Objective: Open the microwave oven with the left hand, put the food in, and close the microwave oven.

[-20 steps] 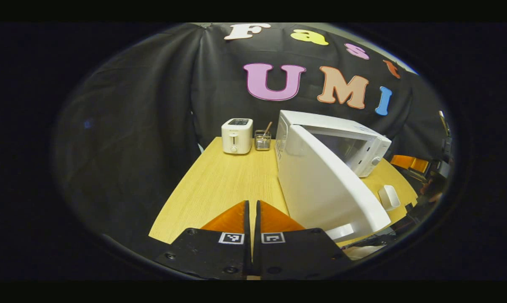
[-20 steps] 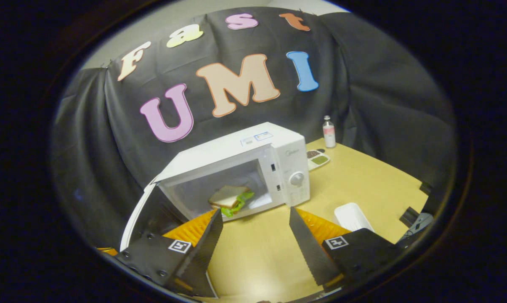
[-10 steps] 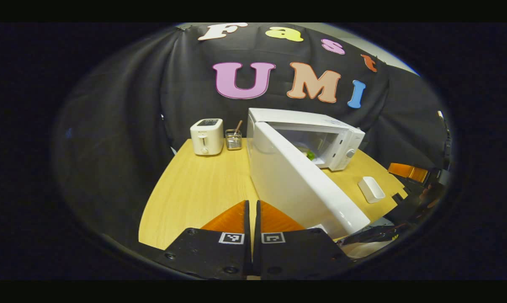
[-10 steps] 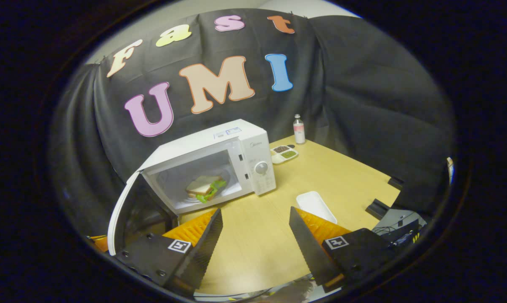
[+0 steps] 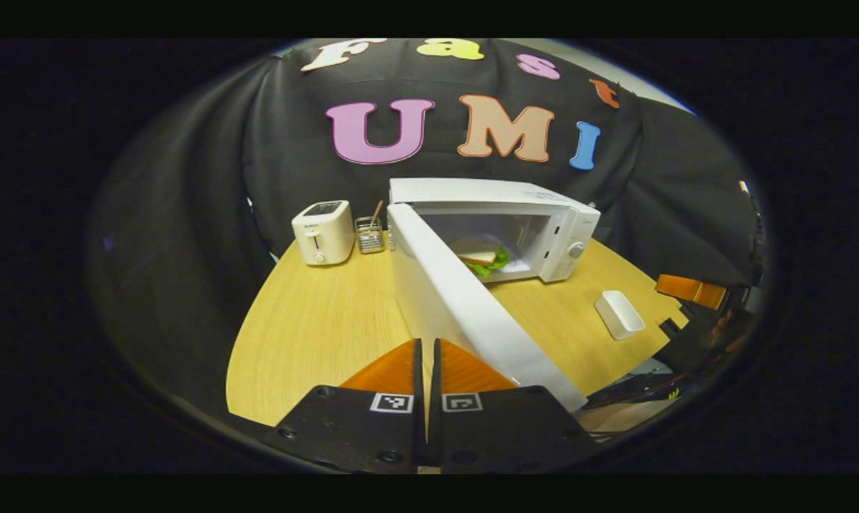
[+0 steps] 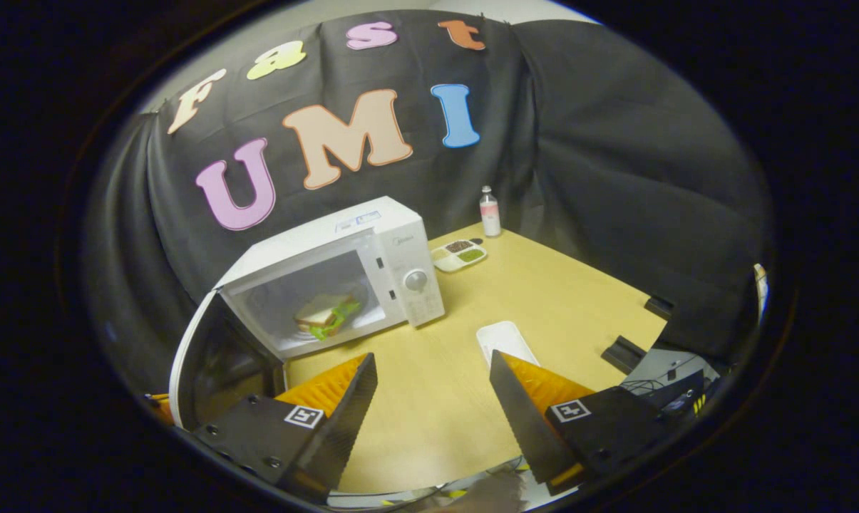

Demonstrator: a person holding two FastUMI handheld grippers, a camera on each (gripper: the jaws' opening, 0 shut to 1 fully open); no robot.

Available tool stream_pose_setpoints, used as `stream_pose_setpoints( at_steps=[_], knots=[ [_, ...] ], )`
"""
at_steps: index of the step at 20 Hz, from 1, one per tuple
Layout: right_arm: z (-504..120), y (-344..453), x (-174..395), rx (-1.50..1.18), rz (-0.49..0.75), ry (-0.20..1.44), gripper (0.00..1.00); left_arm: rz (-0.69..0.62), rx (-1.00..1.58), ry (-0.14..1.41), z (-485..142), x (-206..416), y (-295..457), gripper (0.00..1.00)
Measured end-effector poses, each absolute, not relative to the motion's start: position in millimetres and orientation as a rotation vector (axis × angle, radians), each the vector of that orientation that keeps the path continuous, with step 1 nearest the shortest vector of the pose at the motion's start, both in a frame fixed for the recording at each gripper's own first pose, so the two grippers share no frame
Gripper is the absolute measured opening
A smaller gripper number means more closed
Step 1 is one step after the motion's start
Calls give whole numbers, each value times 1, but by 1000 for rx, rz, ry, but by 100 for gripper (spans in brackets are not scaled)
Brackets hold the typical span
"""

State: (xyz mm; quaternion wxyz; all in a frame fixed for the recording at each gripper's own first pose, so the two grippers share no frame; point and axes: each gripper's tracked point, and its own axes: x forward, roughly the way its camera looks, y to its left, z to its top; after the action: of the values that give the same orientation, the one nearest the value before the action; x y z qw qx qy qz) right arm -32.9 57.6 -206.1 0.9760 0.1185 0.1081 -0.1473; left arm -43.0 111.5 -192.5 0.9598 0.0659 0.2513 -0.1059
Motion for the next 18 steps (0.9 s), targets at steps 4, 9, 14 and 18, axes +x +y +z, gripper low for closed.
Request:
stream_pose_setpoints(
  at_steps=[4, 9, 14, 18],
  knots=[
    [-200, 34, -16, 238, -274, 224, 99, -200, 117, 534, -197, -40, 82, 1],
    [-184, 11, 9, 232, -227, 205, 99, -193, 118, 539, -200, -25, 39, 1],
    [-169, -20, 34, 229, -198, 175, 99, -184, 124, 524, -200, -9, -1, 0],
    [-162, -44, 52, 245, -194, 165, 99, -170, 126, 518, -200, 9, -23, 1]
  ],
)
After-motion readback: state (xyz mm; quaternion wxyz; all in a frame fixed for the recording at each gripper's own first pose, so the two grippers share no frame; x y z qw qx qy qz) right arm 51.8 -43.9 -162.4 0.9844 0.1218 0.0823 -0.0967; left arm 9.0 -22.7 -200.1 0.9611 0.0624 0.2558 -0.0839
